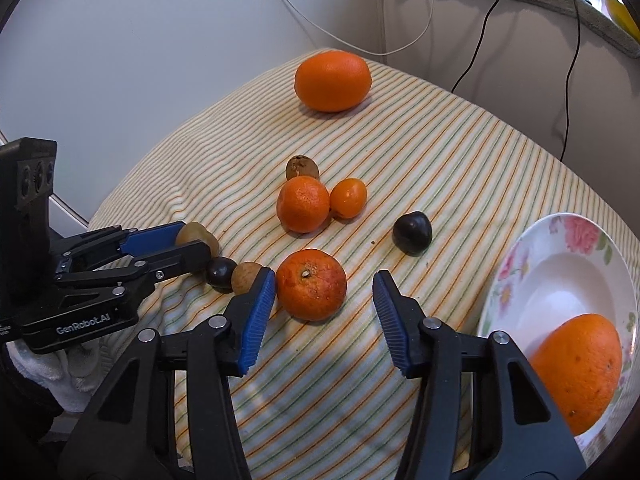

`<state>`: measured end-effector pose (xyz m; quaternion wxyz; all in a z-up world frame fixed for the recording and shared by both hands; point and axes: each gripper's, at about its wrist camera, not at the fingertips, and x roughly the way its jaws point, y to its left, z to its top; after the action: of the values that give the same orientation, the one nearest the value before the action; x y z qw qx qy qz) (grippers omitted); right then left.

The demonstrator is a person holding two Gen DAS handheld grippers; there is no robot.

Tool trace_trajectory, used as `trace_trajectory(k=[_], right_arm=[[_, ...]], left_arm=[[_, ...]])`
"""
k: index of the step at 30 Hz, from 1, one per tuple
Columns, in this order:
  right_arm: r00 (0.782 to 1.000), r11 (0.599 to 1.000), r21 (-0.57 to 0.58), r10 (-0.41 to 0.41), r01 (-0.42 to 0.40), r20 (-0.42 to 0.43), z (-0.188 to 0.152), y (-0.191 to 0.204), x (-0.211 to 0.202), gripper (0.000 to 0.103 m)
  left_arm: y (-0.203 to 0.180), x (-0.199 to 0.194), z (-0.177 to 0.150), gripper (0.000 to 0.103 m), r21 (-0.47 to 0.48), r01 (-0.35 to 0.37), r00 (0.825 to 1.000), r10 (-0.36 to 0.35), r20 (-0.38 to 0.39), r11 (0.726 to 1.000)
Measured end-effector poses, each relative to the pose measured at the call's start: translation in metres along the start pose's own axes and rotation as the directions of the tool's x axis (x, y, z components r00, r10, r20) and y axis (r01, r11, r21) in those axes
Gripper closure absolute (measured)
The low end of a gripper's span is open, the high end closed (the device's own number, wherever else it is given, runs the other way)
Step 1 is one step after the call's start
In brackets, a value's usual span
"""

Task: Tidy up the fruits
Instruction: 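Open both grippers and move the left gripper to the kiwi while the right approaches a tangerine, then grasp the kiwi with the left gripper while the right gripper grasps the tangerine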

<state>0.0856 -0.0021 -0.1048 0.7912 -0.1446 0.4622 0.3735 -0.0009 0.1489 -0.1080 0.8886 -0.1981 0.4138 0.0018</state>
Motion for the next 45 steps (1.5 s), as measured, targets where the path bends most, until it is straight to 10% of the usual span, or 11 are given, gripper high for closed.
trace_trajectory(k=[27,45], right_arm=[[0.998,0.999,0.042,0.031,-0.034,0.054,0.002,-0.007,-0.021,0.063],[0.981,0.978,0.202,-0.093,0.057,0.173,-0.003,-0.104,-0.095,0.063]], left_arm=[[-0.022,-0.012,0.014,0.075,0.034,0.041,0.999,-0.042,0.034,0.999],[-0.107,0.015,0.038,0.075,0.168,0.144,0.988,-0.15,0.022,0.975]])
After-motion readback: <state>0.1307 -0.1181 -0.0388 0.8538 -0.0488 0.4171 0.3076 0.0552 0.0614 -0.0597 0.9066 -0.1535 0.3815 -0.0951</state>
